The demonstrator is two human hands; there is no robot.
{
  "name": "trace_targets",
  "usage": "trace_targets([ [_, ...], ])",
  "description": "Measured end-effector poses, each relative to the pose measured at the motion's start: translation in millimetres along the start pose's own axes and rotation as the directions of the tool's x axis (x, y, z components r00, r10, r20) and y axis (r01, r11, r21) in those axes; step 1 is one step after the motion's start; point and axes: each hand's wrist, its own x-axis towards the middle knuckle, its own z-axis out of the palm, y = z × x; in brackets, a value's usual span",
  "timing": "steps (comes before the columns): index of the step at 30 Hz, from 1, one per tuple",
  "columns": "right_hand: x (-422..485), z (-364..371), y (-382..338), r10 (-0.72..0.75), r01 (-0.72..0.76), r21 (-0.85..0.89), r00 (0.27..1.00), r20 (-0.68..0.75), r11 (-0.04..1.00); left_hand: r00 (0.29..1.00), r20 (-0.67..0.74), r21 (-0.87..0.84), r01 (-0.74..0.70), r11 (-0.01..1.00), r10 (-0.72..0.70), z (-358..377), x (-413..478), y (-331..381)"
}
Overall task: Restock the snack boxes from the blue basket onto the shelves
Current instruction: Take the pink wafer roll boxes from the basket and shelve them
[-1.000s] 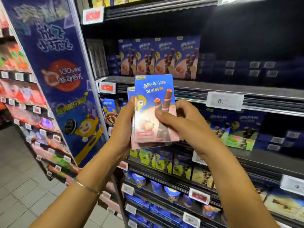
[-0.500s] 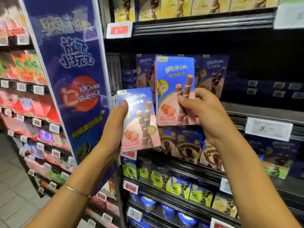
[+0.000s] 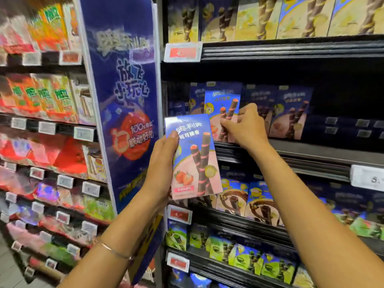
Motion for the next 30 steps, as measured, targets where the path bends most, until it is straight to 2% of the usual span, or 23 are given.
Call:
trace_targets([
  [5, 8, 27, -15, -0.029, 0.021, -0.187, 0.999, -0.042, 0.982, 0.999, 0.017, -0.042, 0.04, 0.998, -0.039, -5, 5, -2],
  [15, 20, 58, -25, -0.01, -0.009, -0.178, 0.995, -0.104, 0.984, 0.998, 0.016, -0.054, 0.061, 0.997, -0.06, -14, 13, 9],
  [30, 28, 70, -30, -0.066, 0.046, -0.273, 0.996, -0.064, 0.961, 0.995, 0.063, -0.066, 0.08, 0.995, -0.076, -17, 13, 7],
])
